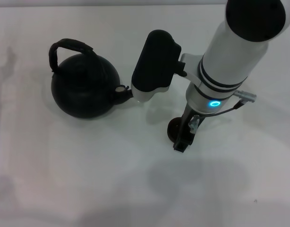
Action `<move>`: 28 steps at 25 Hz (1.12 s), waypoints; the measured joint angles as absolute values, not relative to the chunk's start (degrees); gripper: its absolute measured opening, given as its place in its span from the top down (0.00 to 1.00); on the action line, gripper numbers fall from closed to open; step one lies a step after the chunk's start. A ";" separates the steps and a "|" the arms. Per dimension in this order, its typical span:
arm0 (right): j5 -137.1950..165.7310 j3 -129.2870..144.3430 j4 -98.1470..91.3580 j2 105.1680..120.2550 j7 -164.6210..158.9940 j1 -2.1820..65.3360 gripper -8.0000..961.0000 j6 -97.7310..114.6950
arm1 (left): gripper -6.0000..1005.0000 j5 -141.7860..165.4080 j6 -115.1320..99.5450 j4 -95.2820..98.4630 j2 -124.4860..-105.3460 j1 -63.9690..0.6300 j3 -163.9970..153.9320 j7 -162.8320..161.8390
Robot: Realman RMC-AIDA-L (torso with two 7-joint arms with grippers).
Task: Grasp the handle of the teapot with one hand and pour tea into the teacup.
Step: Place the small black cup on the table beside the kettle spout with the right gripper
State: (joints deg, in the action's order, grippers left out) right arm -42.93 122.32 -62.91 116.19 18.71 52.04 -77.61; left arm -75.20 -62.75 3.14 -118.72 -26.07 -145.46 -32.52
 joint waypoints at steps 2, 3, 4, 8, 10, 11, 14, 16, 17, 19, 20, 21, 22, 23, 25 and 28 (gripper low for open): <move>-43.24 122.59 -62.94 116.19 18.44 52.20 0.20 -77.47 | 0.11 -75.23 -62.75 3.18 -118.76 -26.07 -145.46 -32.55; -43.28 122.64 -62.96 116.19 18.32 52.23 0.20 -77.42 | 0.11 -75.23 -62.76 3.21 -118.78 -26.10 -145.46 -32.57; -43.29 122.70 -62.99 116.19 18.27 52.24 0.20 -77.40 | 0.11 -75.24 -62.76 3.23 -118.81 -26.14 -145.46 -32.59; -43.41 123.07 -63.10 116.19 18.07 52.26 0.20 -77.16 | 0.11 -75.23 -62.78 3.33 -118.83 -26.20 -145.46 -32.60; -43.46 123.27 -63.11 116.19 18.06 52.27 0.19 -77.10 | 0.11 -75.23 -62.93 3.34 -118.83 -26.20 -145.46 -32.61; -43.48 123.38 -63.11 116.19 18.06 52.28 0.19 -77.04 | 0.11 -75.23 -62.98 3.34 -118.83 -26.19 -145.46 -32.61; -43.55 124.24 -63.11 116.19 18.04 52.29 0.19 -76.21 | 0.11 -75.23 -63.05 3.34 -118.83 -26.19 -145.46 -32.61; -43.64 124.76 -63.19 116.19 18.03 52.30 0.19 -75.74 | 0.11 -75.23 -63.06 3.34 -118.83 -26.19 -145.46 -32.61; -43.65 124.87 -63.26 116.19 18.03 52.30 0.19 -75.65 | 0.11 -75.23 -63.07 3.34 -118.83 -26.19 -145.46 -32.61; -43.65 124.93 -63.49 116.19 18.03 52.30 0.19 -75.46 | 0.11 -75.23 -63.09 3.34 -118.80 -26.19 -145.46 -32.61; -43.55 124.93 -63.64 116.19 18.05 52.30 0.19 -75.33 | 0.11 -75.23 -63.15 3.34 -118.77 -26.19 -145.46 -32.61; -43.52 124.92 -63.68 116.19 18.11 52.30 0.19 -75.22 | 0.11 -75.23 -63.19 3.34 -118.74 -26.19 -145.46 -32.61; -43.52 124.93 -63.71 116.19 18.17 52.30 0.18 -75.15 | 0.11 -75.23 -63.22 3.34 -118.73 -26.19 -145.46 -32.61; -43.52 124.93 -63.76 116.19 18.25 52.29 0.18 -75.04 | 0.11 -75.23 -63.25 3.34 -118.73 -26.18 -145.46 -32.61; -43.46 124.87 -64.04 116.19 18.38 52.29 0.18 -74.95 | 0.11 -75.23 -63.26 3.34 -118.73 -26.19 -145.46 -32.61; -43.39 124.50 -64.89 116.19 19.11 52.00 0.15 -74.47 | 0.11 -75.23 -63.29 3.34 -118.72 -26.25 -145.46 -32.63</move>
